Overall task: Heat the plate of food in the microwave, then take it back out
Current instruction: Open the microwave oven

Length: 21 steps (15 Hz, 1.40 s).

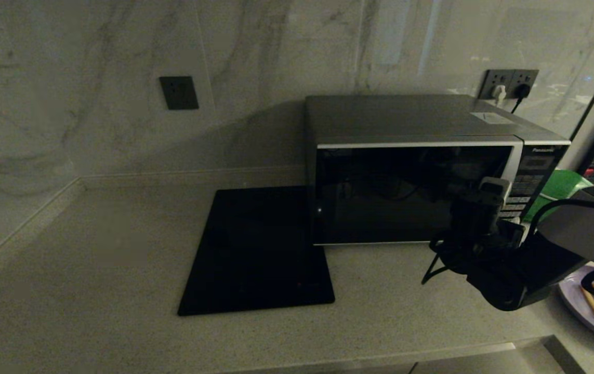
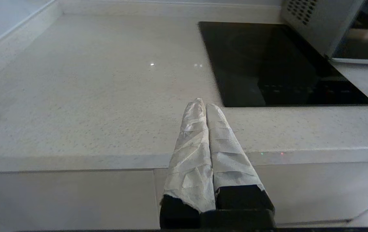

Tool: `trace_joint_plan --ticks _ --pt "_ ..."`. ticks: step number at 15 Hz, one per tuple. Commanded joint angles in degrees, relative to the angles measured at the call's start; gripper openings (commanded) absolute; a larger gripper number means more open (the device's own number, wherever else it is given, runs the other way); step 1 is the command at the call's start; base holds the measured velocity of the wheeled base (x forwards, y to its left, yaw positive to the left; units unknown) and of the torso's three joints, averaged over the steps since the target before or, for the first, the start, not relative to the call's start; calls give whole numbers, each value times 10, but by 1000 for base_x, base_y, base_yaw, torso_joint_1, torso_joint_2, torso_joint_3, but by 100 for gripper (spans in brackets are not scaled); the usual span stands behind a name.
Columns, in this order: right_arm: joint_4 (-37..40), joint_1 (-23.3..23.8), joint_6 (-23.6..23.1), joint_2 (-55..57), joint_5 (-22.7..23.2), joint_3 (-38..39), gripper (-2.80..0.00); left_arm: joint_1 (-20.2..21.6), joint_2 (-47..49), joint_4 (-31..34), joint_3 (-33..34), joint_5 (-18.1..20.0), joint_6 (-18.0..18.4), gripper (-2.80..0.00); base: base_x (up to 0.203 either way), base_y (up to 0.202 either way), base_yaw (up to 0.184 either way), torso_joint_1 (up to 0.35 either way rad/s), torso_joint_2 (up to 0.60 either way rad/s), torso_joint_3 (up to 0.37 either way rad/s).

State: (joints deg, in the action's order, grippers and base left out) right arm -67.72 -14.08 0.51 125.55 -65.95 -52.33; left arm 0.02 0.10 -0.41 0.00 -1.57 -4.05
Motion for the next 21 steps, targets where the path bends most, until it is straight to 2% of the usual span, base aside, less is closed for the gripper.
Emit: trace_joint_plan --ticks 1,5,12,21 --pt "-5 -1 -1 -4 -6 0 -280 1 0 0 0 0 0 -280 0 0 0 0 0 0" --pt "-7 -1 -2 -10 -7 7 -280 1 0 0 0 0 0 -280 0 0 0 0 0 0" --pt "-40 -6 -5 -35 -8 67 -280 1 0 0 0 -1 0 -280 0 0 0 0 0 0" --pt "-40 -24 -11 -45 -6 73 -280 1 0 0 0 0 0 -280 0 0 0 0 0 0"
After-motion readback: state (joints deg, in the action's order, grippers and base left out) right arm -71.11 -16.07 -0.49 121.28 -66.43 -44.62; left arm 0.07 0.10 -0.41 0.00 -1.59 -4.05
